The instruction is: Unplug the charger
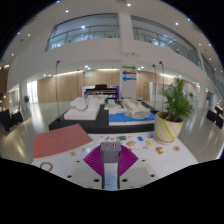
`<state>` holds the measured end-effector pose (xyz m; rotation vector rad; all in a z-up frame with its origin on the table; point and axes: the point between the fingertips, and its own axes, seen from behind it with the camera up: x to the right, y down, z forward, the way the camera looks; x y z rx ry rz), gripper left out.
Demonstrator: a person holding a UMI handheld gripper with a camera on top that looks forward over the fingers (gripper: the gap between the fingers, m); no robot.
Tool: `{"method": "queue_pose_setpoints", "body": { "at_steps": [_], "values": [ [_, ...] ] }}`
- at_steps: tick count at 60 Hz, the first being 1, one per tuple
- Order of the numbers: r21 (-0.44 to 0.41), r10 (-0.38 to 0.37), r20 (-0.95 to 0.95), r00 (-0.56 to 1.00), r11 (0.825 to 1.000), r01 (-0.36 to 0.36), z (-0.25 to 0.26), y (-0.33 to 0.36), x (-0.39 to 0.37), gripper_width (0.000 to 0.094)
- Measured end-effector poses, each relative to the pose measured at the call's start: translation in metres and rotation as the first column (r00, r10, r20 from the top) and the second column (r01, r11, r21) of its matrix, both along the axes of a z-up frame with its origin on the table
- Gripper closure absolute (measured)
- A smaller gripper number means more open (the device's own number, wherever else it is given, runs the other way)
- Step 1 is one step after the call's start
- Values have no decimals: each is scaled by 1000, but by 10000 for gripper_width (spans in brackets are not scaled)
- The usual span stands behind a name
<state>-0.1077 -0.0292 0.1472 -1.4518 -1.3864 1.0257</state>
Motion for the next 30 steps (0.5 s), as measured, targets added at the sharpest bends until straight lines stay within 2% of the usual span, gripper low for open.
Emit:
{"method": "queue_pose_setpoints", "body": {
  "at_steps": [7,15,22,30],
  "values": [
    [0,-65,0,998,998,65,51,43,5,779],
    [20,-118,62,991,993,117,51,104,24,778],
    [58,-137,168,976,990,129,5,141,39,774],
    [77,-123,308,943,992,104,-73,154,49,750]
  ]
}}
